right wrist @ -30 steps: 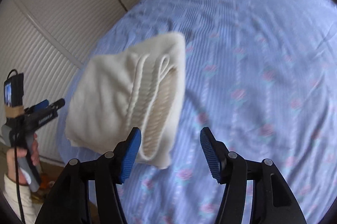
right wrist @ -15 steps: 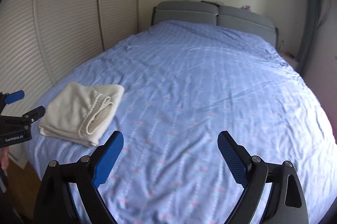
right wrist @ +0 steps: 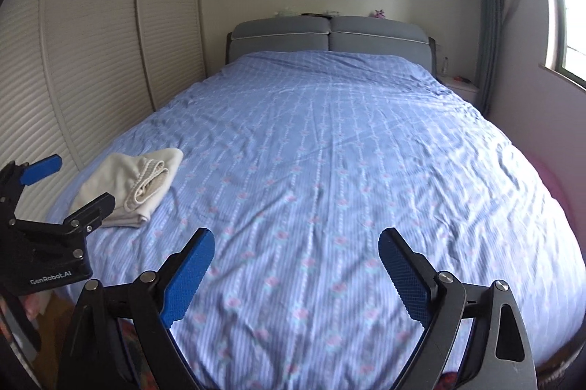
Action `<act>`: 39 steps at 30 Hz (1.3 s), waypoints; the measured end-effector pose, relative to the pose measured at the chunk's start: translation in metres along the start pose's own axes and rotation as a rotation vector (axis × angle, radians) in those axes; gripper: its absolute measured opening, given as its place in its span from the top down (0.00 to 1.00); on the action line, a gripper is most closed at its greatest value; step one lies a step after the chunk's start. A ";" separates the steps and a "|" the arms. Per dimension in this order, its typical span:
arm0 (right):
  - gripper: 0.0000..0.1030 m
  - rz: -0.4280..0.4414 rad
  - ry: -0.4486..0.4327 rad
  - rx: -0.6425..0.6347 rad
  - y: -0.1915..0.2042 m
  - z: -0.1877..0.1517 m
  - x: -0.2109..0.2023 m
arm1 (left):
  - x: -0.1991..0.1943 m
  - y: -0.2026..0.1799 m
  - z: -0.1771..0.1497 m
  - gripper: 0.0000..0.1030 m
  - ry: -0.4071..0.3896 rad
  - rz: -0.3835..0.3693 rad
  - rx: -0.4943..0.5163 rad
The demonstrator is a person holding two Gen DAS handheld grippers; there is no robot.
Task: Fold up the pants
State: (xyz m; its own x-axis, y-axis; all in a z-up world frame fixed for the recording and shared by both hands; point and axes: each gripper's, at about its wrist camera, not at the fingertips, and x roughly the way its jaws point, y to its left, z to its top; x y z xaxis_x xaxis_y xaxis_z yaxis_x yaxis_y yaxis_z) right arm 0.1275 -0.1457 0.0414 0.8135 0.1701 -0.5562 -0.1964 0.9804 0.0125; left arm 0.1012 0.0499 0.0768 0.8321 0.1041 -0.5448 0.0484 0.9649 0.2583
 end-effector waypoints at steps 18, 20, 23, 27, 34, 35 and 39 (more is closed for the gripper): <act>0.11 -0.020 -0.046 0.033 -0.027 -0.027 -0.058 | -0.048 -0.020 -0.019 0.00 -0.019 -0.059 -0.102; 0.11 -0.020 -0.050 0.034 -0.026 -0.027 -0.060 | -0.050 -0.019 -0.019 0.00 -0.020 -0.066 -0.102; 0.11 -0.021 -0.055 0.030 -0.026 -0.028 -0.065 | -0.054 -0.020 -0.021 0.00 -0.021 -0.081 -0.108; 0.11 -0.017 -0.057 0.029 -0.026 -0.028 -0.065 | -0.057 -0.019 -0.021 0.00 -0.011 -0.109 -0.120; 0.11 -0.013 -0.058 0.028 -0.027 -0.028 -0.068 | -0.061 -0.024 -0.020 0.00 -0.018 -0.113 -0.113; 0.11 -0.013 -0.057 0.028 -0.027 -0.028 -0.068 | -0.061 -0.025 -0.020 0.00 -0.020 -0.111 -0.111; 0.11 -0.010 -0.053 0.028 -0.028 -0.027 -0.068 | -0.063 -0.026 -0.020 0.00 -0.022 -0.114 -0.119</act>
State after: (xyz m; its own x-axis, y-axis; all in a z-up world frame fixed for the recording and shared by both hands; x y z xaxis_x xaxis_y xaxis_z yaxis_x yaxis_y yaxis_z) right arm 0.0630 -0.1874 0.0564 0.8434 0.1644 -0.5116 -0.1730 0.9844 0.0311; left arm 0.0368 0.0233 0.0889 0.8368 -0.0114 -0.5474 0.0785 0.9920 0.0993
